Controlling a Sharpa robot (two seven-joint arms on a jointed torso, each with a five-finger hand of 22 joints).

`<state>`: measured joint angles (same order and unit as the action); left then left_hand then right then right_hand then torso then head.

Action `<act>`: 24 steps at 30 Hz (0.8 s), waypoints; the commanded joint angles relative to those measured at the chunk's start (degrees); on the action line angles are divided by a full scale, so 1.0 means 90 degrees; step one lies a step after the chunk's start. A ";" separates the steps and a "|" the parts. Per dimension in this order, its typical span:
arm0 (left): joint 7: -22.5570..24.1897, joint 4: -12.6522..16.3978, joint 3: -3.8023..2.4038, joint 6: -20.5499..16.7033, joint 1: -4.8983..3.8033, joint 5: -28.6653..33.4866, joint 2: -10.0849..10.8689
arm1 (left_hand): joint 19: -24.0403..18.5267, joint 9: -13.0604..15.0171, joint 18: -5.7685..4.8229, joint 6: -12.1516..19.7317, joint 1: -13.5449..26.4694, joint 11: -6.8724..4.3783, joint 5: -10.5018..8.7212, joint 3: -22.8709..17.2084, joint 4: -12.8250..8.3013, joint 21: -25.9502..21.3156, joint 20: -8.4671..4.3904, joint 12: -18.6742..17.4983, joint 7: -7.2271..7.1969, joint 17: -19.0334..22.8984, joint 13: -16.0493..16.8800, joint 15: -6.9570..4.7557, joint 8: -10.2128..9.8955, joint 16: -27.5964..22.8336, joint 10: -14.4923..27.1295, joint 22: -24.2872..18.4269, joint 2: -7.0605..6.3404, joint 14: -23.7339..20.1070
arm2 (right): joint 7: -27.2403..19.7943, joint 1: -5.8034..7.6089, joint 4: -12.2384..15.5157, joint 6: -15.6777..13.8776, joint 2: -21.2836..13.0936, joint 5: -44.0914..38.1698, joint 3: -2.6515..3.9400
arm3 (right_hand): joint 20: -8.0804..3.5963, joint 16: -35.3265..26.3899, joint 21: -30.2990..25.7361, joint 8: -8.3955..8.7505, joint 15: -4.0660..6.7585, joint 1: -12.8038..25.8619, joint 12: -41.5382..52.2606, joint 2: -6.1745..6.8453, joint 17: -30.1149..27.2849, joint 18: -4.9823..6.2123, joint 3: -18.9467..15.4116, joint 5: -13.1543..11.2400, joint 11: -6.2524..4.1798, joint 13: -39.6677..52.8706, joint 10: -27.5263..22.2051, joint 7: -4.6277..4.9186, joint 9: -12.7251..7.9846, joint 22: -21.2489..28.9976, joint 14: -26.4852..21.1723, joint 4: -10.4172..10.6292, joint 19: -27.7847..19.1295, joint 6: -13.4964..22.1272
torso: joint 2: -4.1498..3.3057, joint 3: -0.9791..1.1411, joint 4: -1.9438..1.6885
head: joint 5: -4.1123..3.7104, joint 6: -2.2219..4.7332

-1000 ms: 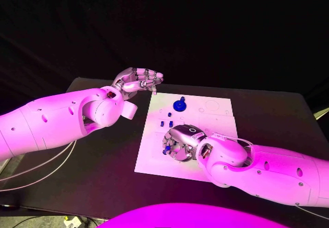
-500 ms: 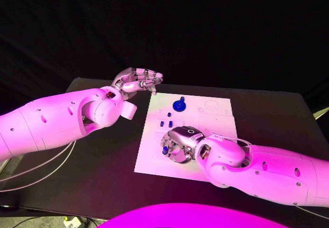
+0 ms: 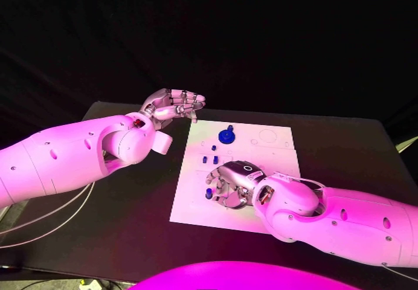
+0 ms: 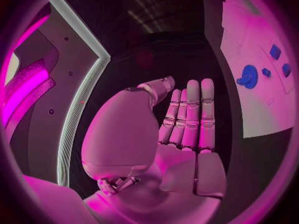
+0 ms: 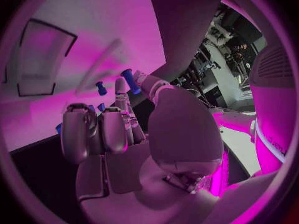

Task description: Assemble the parts on the task board

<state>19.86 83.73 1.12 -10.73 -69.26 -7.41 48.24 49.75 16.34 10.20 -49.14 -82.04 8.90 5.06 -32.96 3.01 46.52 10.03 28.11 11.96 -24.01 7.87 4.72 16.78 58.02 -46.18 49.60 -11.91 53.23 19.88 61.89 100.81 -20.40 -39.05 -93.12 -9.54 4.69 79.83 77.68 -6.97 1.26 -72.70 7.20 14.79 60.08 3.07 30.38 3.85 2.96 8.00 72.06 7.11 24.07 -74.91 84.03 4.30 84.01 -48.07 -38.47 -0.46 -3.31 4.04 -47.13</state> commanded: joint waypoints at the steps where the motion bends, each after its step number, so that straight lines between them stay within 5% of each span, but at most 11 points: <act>1: 0.0050 0.0011 -0.0006 0.0098 -0.0003 0.0034 0.0006 | -0.0026 0.0010 0.0035 -0.0015 0.0012 -0.0004 0.0038 0.0011 -0.0015 -0.0001 -0.0001 0.0010 -0.0023 0.0006 -0.0004 -0.0004 0.0012 -0.0042 0.0049 0.0010 0.0065 -0.0052 | -0.0274 0.0056 0.0144 -0.0685 -0.0186 0.0201 0.0029 | -0.0049 0.0048 0.0065 0.0055 0.0056 -0.0038 0.0094 0.0027 0.0037 -0.0025 -0.0182 -0.0001 -0.0042 0.0070 0.0082 0.0000 -0.0011 -0.0718 0.0098 0.0031 0.0120 0.0078 | 0.0009 -0.0003 0.0008 | -0.0037 0.0053; 7: 0.0049 0.0011 -0.0005 0.0094 -0.0003 0.0034 0.0026 | -0.0026 0.0010 0.0035 -0.0015 0.0012 -0.0004 0.0038 0.0011 -0.0015 -0.0001 -0.0001 0.0010 -0.0023 0.0006 -0.0004 -0.0004 0.0012 -0.0042 0.0049 0.0010 0.0065 -0.0052 | -0.0720 0.0307 0.0407 -0.0967 -0.0689 0.1145 0.0082 | -0.0106 0.0095 0.0113 0.0085 0.0118 -0.0218 0.0446 -0.0068 0.0153 -0.0038 -0.0697 0.0048 -0.0118 0.0372 0.0248 -0.0022 0.0000 -0.0772 0.0123 0.0120 0.0146 0.0078 | 0.0009 -0.0003 0.0012 | -0.0117 0.0130; 11: 0.0050 -0.0008 -0.0004 0.0093 -0.0001 0.0035 0.0022 | -0.0026 0.0010 0.0035 -0.0015 0.0012 -0.0004 0.0038 0.0011 -0.0015 -0.0001 -0.0001 0.0010 -0.0023 0.0006 -0.0004 -0.0004 0.0012 -0.0042 0.0049 0.0010 0.0065 -0.0052 | -0.1146 0.0638 0.0612 -0.0939 -0.1252 0.2513 0.0103 | -0.0126 0.0157 0.0141 -0.0086 0.0126 -0.0403 0.1163 -0.0161 0.0304 -0.0049 -0.1062 0.0044 -0.0120 0.1014 0.0321 -0.0033 0.0079 -0.0817 0.0150 0.0219 0.0162 -0.0267 | 0.0023 -0.0005 0.0021 | -0.0176 0.0193; 17: 0.0050 -0.0039 -0.0003 0.0102 0.0011 0.0044 -0.0007 | -0.0026 0.0010 0.0035 -0.0015 0.0012 -0.0004 0.0038 0.0011 -0.0015 -0.0001 -0.0001 0.0010 -0.0023 0.0006 -0.0004 -0.0004 0.0012 -0.0042 0.0049 0.0010 0.0065 -0.0052 | -0.1294 0.0929 0.0701 -0.0627 -0.1972 0.3665 0.0108 | -0.0078 0.0210 0.0266 -0.0478 0.0089 -0.0428 0.3150 -0.0196 0.0395 -0.0080 -0.1279 0.0046 -0.0078 0.2876 -0.0051 0.0020 0.0201 -0.0938 0.0171 0.0371 0.0221 -0.0628 | 0.0061 -0.0011 0.0049 | -0.0464 0.0257; 18: 0.0050 -0.0043 -0.0003 0.0104 0.0012 0.0045 -0.0011 | -0.0026 0.0010 0.0035 -0.0015 0.0012 -0.0004 0.0038 0.0011 -0.0015 -0.0001 -0.0001 0.0010 -0.0023 0.0006 -0.0004 -0.0004 0.0012 -0.0042 0.0049 0.0010 0.0065 -0.0052 | -0.1259 0.0950 0.0689 -0.0568 -0.2069 0.3742 0.0107 | -0.0096 0.0284 0.0375 -0.0689 0.0086 -0.0402 0.4919 -0.0214 0.0565 -0.0102 -0.1370 0.0050 -0.0098 0.4640 0.0183 -0.0008 0.0292 -0.1023 0.0204 0.0439 0.0267 -0.0621 | 0.0069 -0.0014 0.0054 | -0.0532 0.0257; 20: 0.0050 -0.0051 -0.0002 0.0110 0.0016 0.0050 -0.0020 | -0.0026 0.0010 0.0035 -0.0015 0.0012 -0.0004 0.0038 0.0011 -0.0015 -0.0001 -0.0001 0.0010 -0.0023 0.0006 -0.0004 -0.0004 0.0012 -0.0042 0.0049 0.0010 0.0065 -0.0052 | -0.1152 0.0985 0.0645 -0.0428 -0.2272 0.3868 0.0095 | -0.0090 0.0377 0.0485 -0.0926 0.0102 -0.0310 0.6164 -0.0273 0.0797 -0.0130 -0.1473 0.0049 -0.0116 0.5905 0.0416 -0.0012 0.0402 -0.1107 0.0242 0.0576 0.0311 -0.0589 | 0.0080 -0.0019 0.0062 | -0.0658 0.0287; 21: 0.0050 -0.0051 -0.0002 0.0112 0.0017 0.0052 -0.0022 | -0.0027 0.0010 0.0035 -0.0009 0.0011 -0.0003 0.0037 0.0011 -0.0020 -0.0001 -0.0001 0.0018 -0.0022 0.0008 -0.0006 -0.0004 0.0018 -0.0044 0.0062 0.0013 0.0063 -0.0055 | -0.1109 0.0992 0.0631 -0.0381 -0.2337 0.3895 0.0088 | -0.0104 0.0408 0.0534 -0.0990 0.0104 -0.0295 0.6530 -0.0289 0.0878 -0.0139 -0.1469 0.0422 -0.0107 0.6283 0.0551 -0.0020 0.0435 -0.1141 0.0255 0.0621 0.0330 -0.0595 | 0.0085 -0.0024 0.0067 | -0.0697 0.0287; 24: 0.0051 -0.0048 -0.0002 0.0117 0.0021 0.0057 -0.0024 | -0.0027 0.0010 0.0035 -0.0009 0.0011 -0.0003 0.0037 0.0011 -0.0020 -0.0001 -0.0001 0.0018 -0.0022 0.0008 -0.0006 -0.0004 0.0018 -0.0044 0.0062 0.0013 0.0063 -0.0055 | -0.0874 0.0997 0.0595 -0.0206 -0.2622 0.3875 0.0046 | -0.0102 0.0599 0.0790 -0.1194 0.0107 -0.0167 0.7509 -0.0301 0.1414 -0.0200 -0.1594 0.0502 -0.0111 0.7308 0.0937 -0.0042 0.0539 -0.1316 0.0346 0.0828 0.0433 -0.0555 | 0.0096 -0.0036 0.0076 | -0.0873 0.0278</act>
<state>19.84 83.22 1.15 -10.66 -69.10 -7.35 48.14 49.75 16.38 10.20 -49.14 -82.04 8.90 5.06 -32.96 3.01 46.52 10.03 28.11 11.96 -24.02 7.87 4.72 16.78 58.02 -46.18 49.63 -11.91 53.23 10.97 70.92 106.28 -25.79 -61.99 -62.09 -9.02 3.87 85.07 84.66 -17.54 2.18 -74.77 73.97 11.88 72.44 2.15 16.09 8.20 2.01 72.61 80.17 6.81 28.83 -74.93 83.92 11.52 84.01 -53.34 -37.79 -0.66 -2.77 -2.53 -44.61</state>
